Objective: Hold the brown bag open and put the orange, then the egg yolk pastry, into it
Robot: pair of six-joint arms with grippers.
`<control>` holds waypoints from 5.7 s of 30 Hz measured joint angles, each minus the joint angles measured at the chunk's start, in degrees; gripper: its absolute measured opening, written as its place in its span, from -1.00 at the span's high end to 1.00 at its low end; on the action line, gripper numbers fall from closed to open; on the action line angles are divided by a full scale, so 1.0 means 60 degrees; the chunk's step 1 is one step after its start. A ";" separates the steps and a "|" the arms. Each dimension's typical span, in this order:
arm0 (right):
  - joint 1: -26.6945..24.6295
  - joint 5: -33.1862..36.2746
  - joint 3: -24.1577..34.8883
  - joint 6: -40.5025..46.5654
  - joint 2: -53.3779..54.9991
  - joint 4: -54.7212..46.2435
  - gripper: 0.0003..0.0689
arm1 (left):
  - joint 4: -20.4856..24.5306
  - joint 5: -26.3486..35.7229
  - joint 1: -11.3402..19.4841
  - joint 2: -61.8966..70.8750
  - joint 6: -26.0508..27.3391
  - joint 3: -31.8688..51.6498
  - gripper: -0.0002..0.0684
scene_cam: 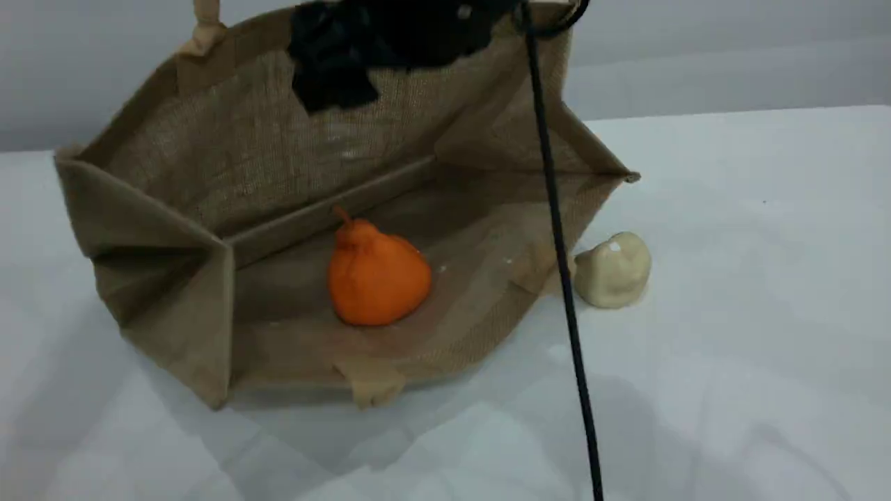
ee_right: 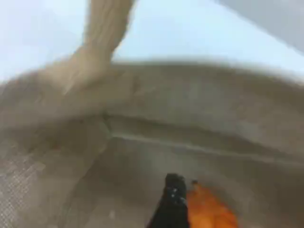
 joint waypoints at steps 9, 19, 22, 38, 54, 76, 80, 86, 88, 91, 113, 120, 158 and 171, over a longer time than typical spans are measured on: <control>-0.1743 0.1716 0.0000 0.0059 -0.1178 -0.0041 -0.68 | 0.0004 0.0000 0.0021 0.0000 -0.0043 0.0000 0.72; -0.4333 0.3762 0.0000 0.0062 -0.1289 -0.0293 -0.68 | 0.0011 0.0000 0.0021 0.0000 -0.0043 0.0000 0.72; -0.4752 0.4070 0.0000 0.0069 -0.1289 -0.0293 -0.68 | 0.0024 -0.0007 0.0021 0.0000 -0.0043 0.0000 0.72; -0.4826 0.3831 0.0000 0.0318 0.0672 -0.0247 -0.68 | 0.0297 -0.0019 0.0030 0.0000 -0.0399 0.0000 0.72; -0.4898 0.3862 0.0000 0.0653 0.1434 -0.0201 -0.68 | 0.0288 -0.0011 0.0030 -0.0008 -0.0399 0.0000 0.72; -0.4786 0.3964 0.0000 0.0355 0.2348 0.0701 -0.68 | 0.0277 -0.0012 0.0801 0.0000 -0.0390 0.0000 0.72; -0.4555 0.3912 0.0000 0.0091 0.2465 0.0949 -0.67 | 0.0277 -0.0004 0.0792 0.0000 -0.0390 0.0000 0.72; -0.4283 0.3825 -0.0009 -0.0008 0.2693 0.0903 -0.67 | 0.0277 -0.0004 0.0792 0.0000 -0.0372 0.0000 0.72; -0.4283 0.3825 -0.0009 -0.0008 0.2705 0.0884 -0.67 | 0.0277 -0.0004 0.0792 0.0000 -0.0372 0.0000 0.72; -0.4283 0.3776 -0.0009 -0.0015 0.2705 0.0812 -0.64 | 0.0266 -0.0004 0.0792 0.0000 -0.0381 0.0000 0.72; -0.4283 0.3949 -0.0009 -0.0015 0.2705 0.0399 0.58 | 0.0247 -0.0013 0.0792 0.0000 -0.0396 0.0000 0.72; -0.4309 0.4014 -0.0009 0.0146 0.2620 -0.0048 0.91 | 0.0247 -0.0013 0.0792 0.0000 -0.0396 0.0000 0.72; -0.2274 0.1773 0.3551 0.1626 -0.3463 0.0034 0.93 | 0.0220 -0.0013 0.0792 0.0000 -0.0396 0.0000 0.72; 0.0668 -0.1720 0.3612 0.1499 -0.1988 0.0503 0.93 | 0.0220 -0.0013 0.0792 0.0000 -0.0396 0.0000 0.72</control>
